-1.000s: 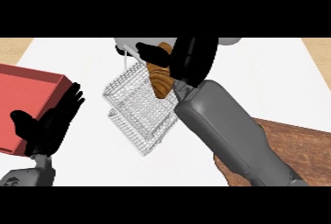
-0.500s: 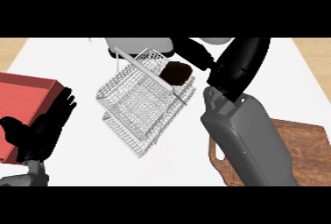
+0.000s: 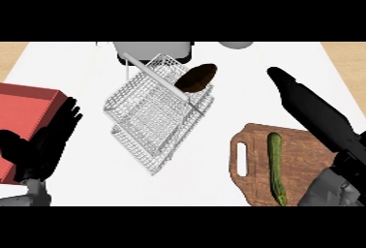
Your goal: Pick the croissant from the cutting board and place it in the tiered basket
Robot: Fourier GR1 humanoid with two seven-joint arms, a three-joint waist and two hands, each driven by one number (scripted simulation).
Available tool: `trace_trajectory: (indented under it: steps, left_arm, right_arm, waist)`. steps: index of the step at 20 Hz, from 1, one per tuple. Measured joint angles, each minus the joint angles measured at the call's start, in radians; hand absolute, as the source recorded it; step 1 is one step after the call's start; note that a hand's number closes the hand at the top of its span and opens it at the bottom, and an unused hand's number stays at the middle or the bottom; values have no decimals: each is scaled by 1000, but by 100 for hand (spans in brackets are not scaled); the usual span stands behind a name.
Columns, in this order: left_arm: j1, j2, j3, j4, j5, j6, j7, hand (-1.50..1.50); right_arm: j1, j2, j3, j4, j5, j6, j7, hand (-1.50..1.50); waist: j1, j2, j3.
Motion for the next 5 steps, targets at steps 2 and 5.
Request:
trace_trajectory:
  steps: [2, 5]
  left_arm:
    - [-4, -1, 4, 9, 0, -2, -6, 0]
    - [-5, 3, 10, 5, 7, -12, -2, 0]
  right_arm:
    - [93, -24, 1, -119, -25, 28, -7, -150]
    - [199, -91, -40, -241, -73, 73, -19, -150]
  waist:
    - [1, 2, 0]
    - [5, 4, 0]
